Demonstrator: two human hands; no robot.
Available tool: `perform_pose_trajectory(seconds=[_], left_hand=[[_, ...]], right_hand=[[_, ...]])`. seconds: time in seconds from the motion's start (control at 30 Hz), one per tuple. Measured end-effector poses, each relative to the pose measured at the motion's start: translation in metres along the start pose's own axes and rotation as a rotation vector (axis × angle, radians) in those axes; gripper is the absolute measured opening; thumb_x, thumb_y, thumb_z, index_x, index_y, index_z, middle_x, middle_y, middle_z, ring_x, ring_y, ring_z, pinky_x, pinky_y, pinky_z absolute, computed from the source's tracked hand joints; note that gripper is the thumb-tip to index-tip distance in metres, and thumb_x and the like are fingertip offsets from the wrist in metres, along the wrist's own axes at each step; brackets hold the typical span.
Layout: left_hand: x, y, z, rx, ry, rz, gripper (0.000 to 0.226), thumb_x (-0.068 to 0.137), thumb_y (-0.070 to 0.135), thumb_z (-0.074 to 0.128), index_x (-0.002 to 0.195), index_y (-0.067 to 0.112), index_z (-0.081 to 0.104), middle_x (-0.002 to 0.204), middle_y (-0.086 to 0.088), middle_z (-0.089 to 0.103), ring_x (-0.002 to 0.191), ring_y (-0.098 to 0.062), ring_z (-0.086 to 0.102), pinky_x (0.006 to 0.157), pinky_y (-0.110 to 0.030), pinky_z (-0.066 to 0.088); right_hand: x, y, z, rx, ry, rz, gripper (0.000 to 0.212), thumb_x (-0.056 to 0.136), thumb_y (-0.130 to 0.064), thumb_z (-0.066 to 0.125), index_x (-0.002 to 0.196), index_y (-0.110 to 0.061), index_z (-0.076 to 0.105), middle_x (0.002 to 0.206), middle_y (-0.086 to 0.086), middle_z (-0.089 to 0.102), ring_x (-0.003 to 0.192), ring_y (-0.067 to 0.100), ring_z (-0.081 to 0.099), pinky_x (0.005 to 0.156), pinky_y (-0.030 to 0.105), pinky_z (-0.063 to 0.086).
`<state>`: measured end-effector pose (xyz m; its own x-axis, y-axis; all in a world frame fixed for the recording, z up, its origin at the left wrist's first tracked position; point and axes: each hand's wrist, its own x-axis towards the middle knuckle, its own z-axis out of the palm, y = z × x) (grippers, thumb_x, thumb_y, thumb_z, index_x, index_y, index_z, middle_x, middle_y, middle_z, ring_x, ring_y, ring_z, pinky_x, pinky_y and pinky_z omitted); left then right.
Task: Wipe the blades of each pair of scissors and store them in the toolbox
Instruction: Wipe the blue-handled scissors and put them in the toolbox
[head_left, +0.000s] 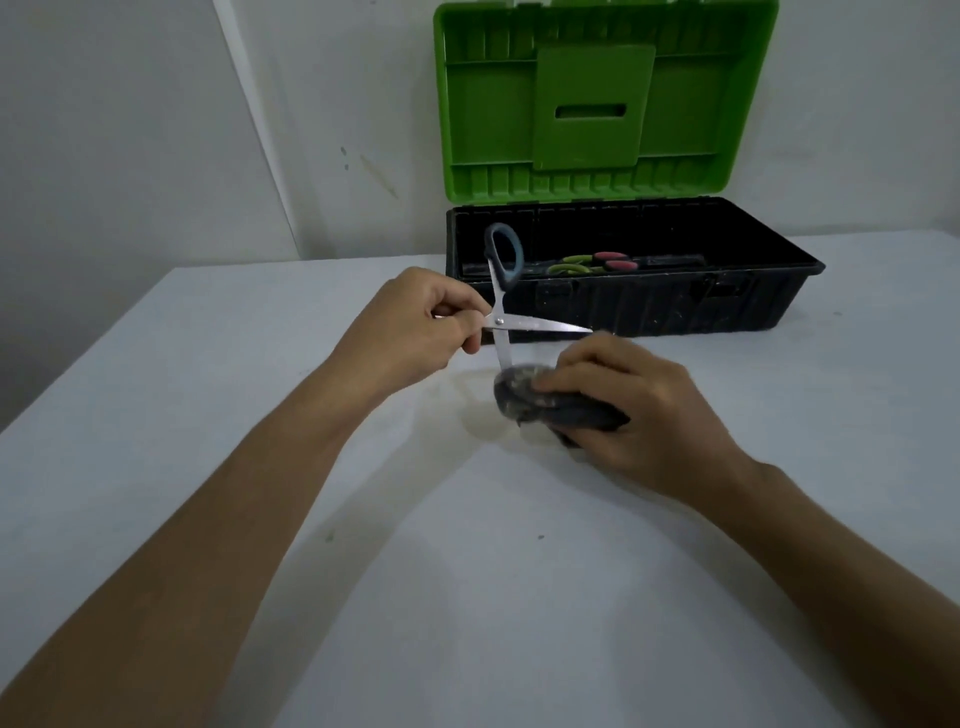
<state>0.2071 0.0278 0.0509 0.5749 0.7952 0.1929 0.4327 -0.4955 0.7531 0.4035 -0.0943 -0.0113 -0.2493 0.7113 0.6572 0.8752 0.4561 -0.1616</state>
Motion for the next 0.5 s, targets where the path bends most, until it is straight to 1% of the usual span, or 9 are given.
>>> perform_pose_trajectory(seconds=[0.07,0.1,0.17,0.23,0.27,0.33,0.4,0.43,0.5], left_hand=[[-0.002,0.003,0.006,0.036,-0.052,0.013,0.020,0.095,0.012,0.057,0.090,0.020,0.075,0.063,0.009,0.068,0.046,-0.001,0.050,0.055,-0.020,0.041],[-0.003,0.005,0.009,0.046,-0.076,0.017,0.020,0.095,0.012,0.057,0.089,0.021,0.074,0.064,0.009,0.068,0.046,0.001,0.051,0.056,-0.020,0.041],[-0.003,0.005,0.013,0.046,-0.073,0.022,0.020,0.095,0.011,0.057,0.089,0.022,0.072,0.064,0.009,0.068,0.044,0.003,0.052,0.058,-0.020,0.040],[0.000,0.001,0.010,0.029,-0.016,0.016,0.020,0.095,0.012,0.057,0.089,0.023,0.072,0.064,0.010,0.068,0.044,0.003,0.050,0.058,-0.022,0.041],[0.001,-0.001,0.010,0.039,0.009,0.013,0.020,0.095,0.013,0.057,0.087,0.025,0.071,0.064,0.010,0.068,0.043,0.002,0.049,0.058,-0.022,0.041],[0.000,-0.001,0.011,0.096,-0.003,0.016,0.021,0.094,0.014,0.058,0.084,0.028,0.070,0.067,0.011,0.069,0.045,0.003,0.051,0.060,-0.022,0.041],[-0.002,0.003,0.016,0.124,-0.075,0.043,0.022,0.093,0.014,0.058,0.082,0.028,0.071,0.068,0.010,0.069,0.048,0.005,0.054,0.060,-0.021,0.041],[-0.003,0.006,0.019,0.130,-0.108,0.062,0.024,0.094,0.013,0.058,0.080,0.027,0.072,0.066,0.010,0.068,0.048,0.006,0.054,0.058,-0.020,0.039],[-0.004,0.011,0.018,0.143,-0.130,0.087,0.026,0.094,0.011,0.057,0.079,0.026,0.072,0.064,0.010,0.066,0.047,0.005,0.052,0.056,-0.018,0.037]], right_hand=[[0.004,0.001,-0.001,-0.051,0.100,0.055,0.040,0.075,-0.010,0.085,0.112,-0.006,0.072,0.108,0.011,0.064,0.087,0.023,0.063,0.072,0.026,0.053],[0.004,0.002,0.000,-0.062,0.104,0.072,0.039,0.075,-0.011,0.085,0.112,-0.006,0.072,0.108,0.011,0.064,0.087,0.024,0.063,0.071,0.026,0.054],[0.000,0.003,0.002,-0.049,0.025,0.052,0.038,0.075,-0.011,0.085,0.111,-0.008,0.072,0.108,0.009,0.064,0.086,0.023,0.063,0.069,0.032,0.056],[-0.004,0.003,0.001,-0.035,-0.091,-0.019,0.035,0.076,-0.014,0.084,0.109,-0.013,0.073,0.106,0.004,0.065,0.083,0.021,0.063,0.065,0.035,0.056],[-0.005,0.004,-0.001,-0.047,-0.114,-0.049,0.033,0.077,-0.016,0.083,0.108,-0.015,0.074,0.104,0.002,0.065,0.082,0.021,0.063,0.063,0.035,0.055],[-0.002,0.004,-0.006,-0.096,-0.054,-0.057,0.032,0.076,-0.015,0.082,0.107,-0.013,0.074,0.103,0.004,0.066,0.080,0.023,0.064,0.059,0.035,0.055],[0.002,0.005,-0.006,-0.149,0.034,-0.031,0.036,0.075,-0.013,0.084,0.108,-0.009,0.073,0.103,0.008,0.066,0.080,0.025,0.064,0.060,0.035,0.055],[0.004,0.004,-0.005,-0.154,0.048,-0.020,0.037,0.074,-0.012,0.084,0.109,-0.008,0.073,0.104,0.009,0.066,0.080,0.025,0.064,0.061,0.034,0.056],[0.003,0.002,-0.002,-0.113,0.013,-0.006,0.036,0.074,-0.014,0.085,0.108,-0.009,0.073,0.104,0.007,0.065,0.080,0.023,0.063,0.062,0.033,0.056]])
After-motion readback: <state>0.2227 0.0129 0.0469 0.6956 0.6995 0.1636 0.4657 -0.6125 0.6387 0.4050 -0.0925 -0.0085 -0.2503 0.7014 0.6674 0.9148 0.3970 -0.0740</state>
